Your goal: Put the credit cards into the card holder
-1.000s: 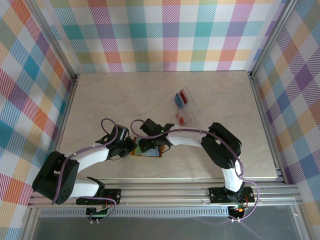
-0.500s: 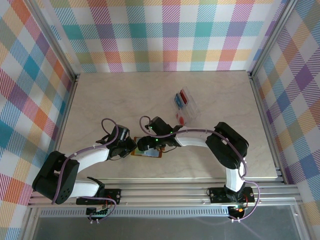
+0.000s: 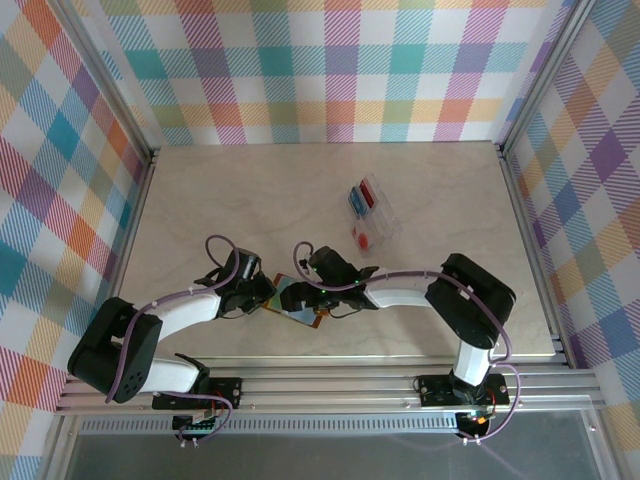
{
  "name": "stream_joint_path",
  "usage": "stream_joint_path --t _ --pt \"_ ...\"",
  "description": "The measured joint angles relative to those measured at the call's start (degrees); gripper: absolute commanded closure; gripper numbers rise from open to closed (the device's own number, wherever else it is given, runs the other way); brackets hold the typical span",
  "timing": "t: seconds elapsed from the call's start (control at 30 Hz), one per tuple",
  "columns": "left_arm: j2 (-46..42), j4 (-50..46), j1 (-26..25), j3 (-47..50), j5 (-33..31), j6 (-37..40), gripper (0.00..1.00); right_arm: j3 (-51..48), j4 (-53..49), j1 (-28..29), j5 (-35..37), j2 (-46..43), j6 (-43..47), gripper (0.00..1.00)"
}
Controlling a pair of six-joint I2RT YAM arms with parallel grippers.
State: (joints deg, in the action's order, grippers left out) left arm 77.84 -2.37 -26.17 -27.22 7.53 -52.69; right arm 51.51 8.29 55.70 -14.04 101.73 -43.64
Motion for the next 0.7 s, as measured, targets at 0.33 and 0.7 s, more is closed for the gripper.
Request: stream_joint_path --t 0.33,0.7 --pt "0.0 0.4 0.0 0.0 0.3 0.0 0.84 -3.4 -2.5 0.5 0.9 -3.8 -2.2 0.17" --pt "0.4 0.7 0.0 0.0 0.3 0.0 0.84 -6.1 2.2 0.5 -1.8 -4.4 -5.7 0.17"
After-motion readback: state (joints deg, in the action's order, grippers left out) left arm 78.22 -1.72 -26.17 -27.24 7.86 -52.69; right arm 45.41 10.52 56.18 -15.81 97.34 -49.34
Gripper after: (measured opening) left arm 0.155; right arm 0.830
